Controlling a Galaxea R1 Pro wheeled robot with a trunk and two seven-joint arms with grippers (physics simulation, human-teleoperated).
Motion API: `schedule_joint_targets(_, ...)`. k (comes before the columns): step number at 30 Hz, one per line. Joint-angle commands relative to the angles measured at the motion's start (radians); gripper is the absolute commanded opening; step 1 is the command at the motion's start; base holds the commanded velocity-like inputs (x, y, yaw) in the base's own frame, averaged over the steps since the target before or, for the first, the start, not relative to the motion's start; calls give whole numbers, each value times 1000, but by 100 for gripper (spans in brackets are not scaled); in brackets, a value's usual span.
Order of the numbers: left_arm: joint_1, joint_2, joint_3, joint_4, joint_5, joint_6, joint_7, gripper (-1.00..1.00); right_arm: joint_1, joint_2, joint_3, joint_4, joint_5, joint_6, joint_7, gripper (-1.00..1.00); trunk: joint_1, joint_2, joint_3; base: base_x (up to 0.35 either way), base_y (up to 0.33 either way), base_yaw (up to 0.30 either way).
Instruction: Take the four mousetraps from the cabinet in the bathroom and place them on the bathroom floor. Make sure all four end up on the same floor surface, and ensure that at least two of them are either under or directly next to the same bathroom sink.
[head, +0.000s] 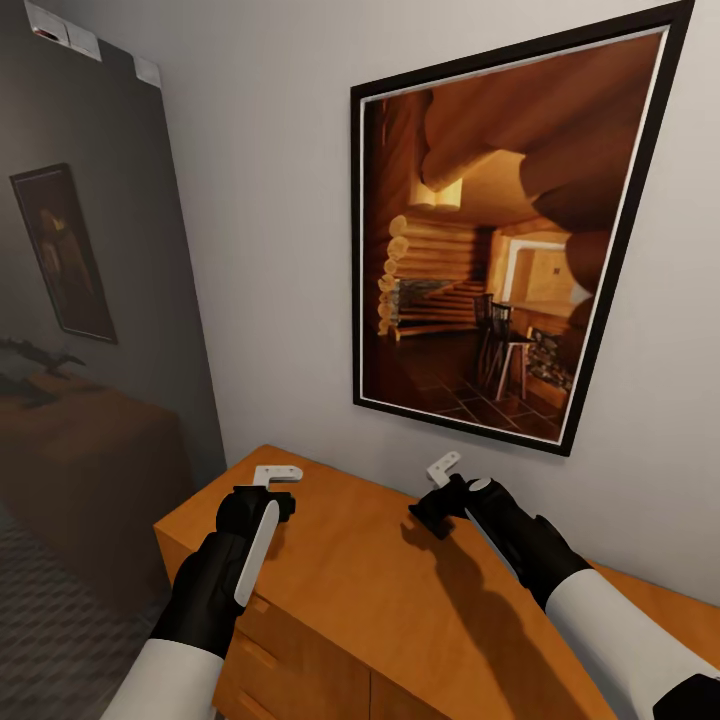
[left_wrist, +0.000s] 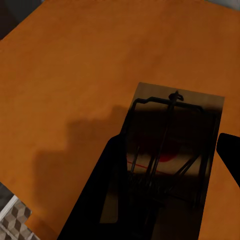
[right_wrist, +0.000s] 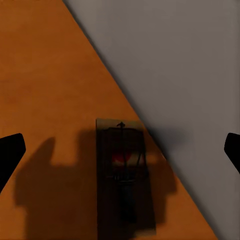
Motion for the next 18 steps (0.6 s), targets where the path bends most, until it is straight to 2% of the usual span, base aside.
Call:
schedule_joint_targets(1, -1, 0, -1, -1, 9, 3, 9, -100, -1, -1, 2, -2, 3, 5, 3, 100, 0, -1, -2, 0, 0, 0)
schedule_joint_targets(18, -1, 0, -2, -1, 9, 3, 9, -100, -1, -1, 2, -2, 4, 5, 2, 100, 0, -1, -2, 0, 0, 0)
